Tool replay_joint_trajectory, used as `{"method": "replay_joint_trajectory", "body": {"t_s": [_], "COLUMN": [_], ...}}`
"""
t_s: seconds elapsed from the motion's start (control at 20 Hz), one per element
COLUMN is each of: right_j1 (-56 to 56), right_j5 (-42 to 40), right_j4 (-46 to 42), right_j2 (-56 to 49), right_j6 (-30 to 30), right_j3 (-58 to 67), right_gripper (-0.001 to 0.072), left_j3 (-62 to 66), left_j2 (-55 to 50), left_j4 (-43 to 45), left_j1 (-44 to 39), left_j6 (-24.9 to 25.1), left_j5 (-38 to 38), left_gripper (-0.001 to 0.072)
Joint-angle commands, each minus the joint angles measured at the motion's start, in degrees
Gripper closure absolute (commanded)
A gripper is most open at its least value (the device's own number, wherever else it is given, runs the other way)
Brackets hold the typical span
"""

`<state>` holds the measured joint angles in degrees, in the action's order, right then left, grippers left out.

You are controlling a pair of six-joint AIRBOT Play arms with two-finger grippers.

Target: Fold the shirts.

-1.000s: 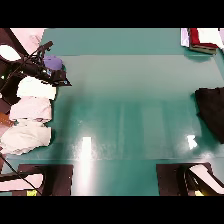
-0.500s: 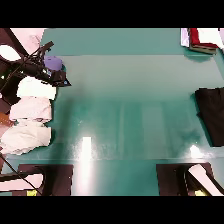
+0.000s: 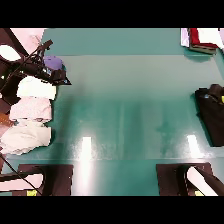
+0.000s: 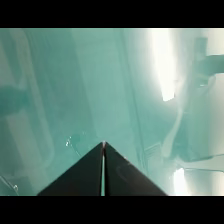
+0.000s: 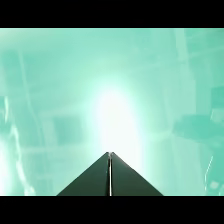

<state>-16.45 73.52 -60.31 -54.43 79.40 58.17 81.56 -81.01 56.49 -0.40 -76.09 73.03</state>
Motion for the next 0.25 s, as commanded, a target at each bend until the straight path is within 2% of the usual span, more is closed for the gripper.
{"method": "replay_joint_trajectory", "body": {"t_s": [0.0,0.2], "right_j1": [6.36,7.52], "right_j5": [0.00,0.63], "right_j4": [0.26,0.37], "right_j2": [0.04,0.04], "right_j6": [0.04,0.07], "right_j3": [0.13,0.13], "right_gripper": [0.0698,0.0698], "left_j3": [-0.02,-0.02], "left_j2": [0.00,0.00], "left_j4": [0.02,0.02], "left_j1": [-0.02,-0.02], "left_j6": [0.00,0.00], "left_j5": [-0.24,-0.26], "left_gripper": [0.0684,0.0684]}}
